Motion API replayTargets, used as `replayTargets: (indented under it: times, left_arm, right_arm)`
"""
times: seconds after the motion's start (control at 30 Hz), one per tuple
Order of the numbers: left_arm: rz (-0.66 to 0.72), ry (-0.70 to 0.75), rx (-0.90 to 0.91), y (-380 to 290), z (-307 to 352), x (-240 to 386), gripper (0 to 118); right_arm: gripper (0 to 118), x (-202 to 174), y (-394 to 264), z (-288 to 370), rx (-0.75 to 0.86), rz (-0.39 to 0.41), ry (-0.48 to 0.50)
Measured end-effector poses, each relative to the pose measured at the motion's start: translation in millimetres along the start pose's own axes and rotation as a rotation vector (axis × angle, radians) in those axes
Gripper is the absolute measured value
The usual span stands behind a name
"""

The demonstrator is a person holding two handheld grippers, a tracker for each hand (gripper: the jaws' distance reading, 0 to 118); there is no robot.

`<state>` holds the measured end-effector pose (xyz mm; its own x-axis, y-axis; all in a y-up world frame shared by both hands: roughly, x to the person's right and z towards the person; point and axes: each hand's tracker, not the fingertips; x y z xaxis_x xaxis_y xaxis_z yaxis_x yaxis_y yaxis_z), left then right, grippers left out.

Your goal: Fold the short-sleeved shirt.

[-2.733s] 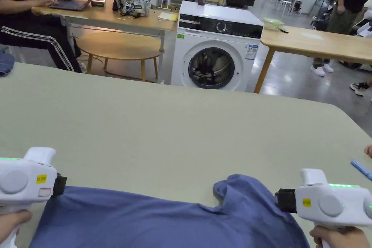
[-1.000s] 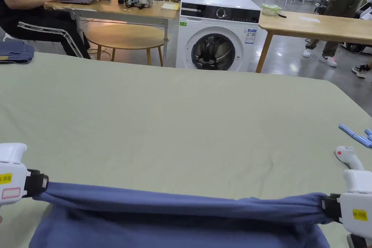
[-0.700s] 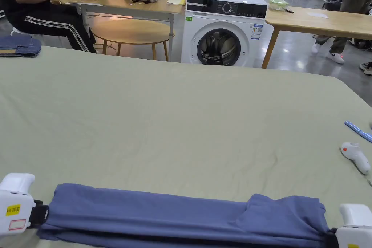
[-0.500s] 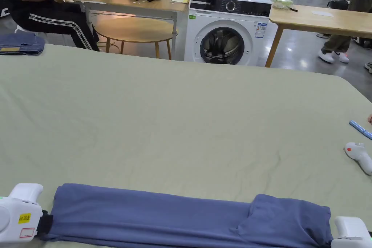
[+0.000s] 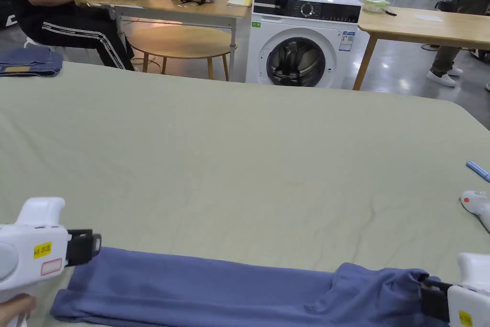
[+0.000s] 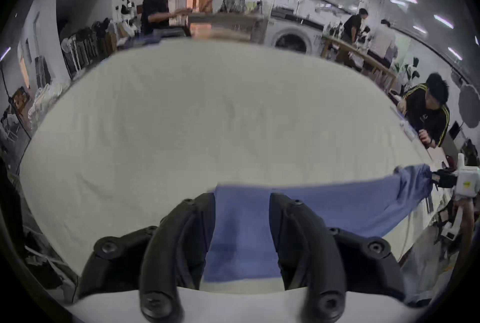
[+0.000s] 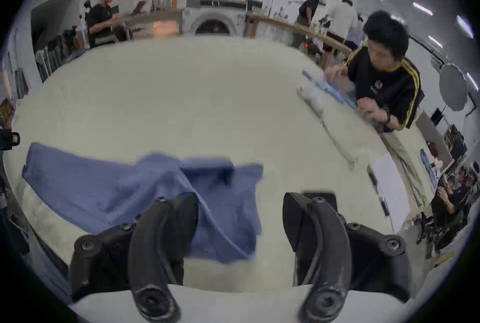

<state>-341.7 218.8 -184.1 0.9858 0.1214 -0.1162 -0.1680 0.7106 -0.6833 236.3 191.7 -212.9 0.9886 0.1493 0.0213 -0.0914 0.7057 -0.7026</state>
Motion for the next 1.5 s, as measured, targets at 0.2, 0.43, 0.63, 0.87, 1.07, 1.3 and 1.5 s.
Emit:
replayTargets:
  times: [0.2,0.43,0.63,0.87,1.07,1.3,1.5]
  left_arm:
    - [-0.060,-0.006,0.171,19.2,4.5,44.1,41]
    - [-0.123,0.031,0.368,28.0,13.2,81.0,40]
    - [-0.148,0.109,0.516,25.9,17.2,94.0,2]
    - [-0.107,0.114,0.572,22.6,31.1,92.7,0]
    - [-0.079,0.081,0.434,23.9,29.2,52.0,0]
    - [0.075,-0.114,0.077,10.3,-4.1,-37.2,0]
    - [0.256,-0.299,-0.181,-12.3,-42.4,-101.0,2]
  right_arm:
    - [70,-42.3,28.2,18.9,0.232,-0.011,-0.020]
    - [69,-85.8,43.4,39.0,0.544,-0.062,0.070]
    - [7,-122.1,55.9,55.4,0.702,-0.088,0.109]
    - [0,-142.1,66.8,67.3,0.771,-0.114,0.122]
    - [0,-148.3,71.9,63.2,0.743,-0.102,0.142]
    - [0,-153.9,69.7,45.1,0.669,-0.050,0.152]
    - [0,-158.6,64.6,31.8,0.601,-0.034,0.164]
